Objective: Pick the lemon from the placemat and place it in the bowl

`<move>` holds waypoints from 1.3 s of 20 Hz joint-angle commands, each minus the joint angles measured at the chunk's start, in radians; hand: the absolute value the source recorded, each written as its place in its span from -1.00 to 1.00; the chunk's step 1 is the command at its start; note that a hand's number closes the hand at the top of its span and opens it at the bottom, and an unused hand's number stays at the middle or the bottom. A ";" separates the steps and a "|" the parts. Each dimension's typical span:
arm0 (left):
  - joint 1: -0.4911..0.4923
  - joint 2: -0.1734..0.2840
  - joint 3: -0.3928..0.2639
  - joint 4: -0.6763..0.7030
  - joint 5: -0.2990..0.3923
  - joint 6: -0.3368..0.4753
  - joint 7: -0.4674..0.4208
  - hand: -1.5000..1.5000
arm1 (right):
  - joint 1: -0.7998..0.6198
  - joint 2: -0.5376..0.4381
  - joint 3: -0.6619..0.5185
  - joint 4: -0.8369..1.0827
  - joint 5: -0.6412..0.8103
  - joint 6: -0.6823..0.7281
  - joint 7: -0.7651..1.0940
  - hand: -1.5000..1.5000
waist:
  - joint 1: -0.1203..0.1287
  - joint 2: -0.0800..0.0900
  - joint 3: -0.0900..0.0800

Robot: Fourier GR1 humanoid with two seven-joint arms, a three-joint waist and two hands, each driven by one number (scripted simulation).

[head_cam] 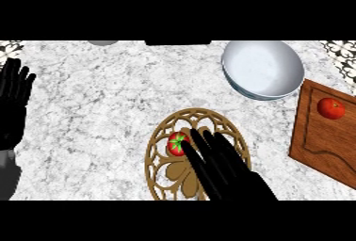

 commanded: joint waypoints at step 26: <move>-0.069 -0.058 0.018 0.088 -0.034 -0.043 -0.037 0.00 | 0.041 0.059 -0.047 0.040 -0.200 0.463 0.317 -1.00 | 0.026 0.012 0.006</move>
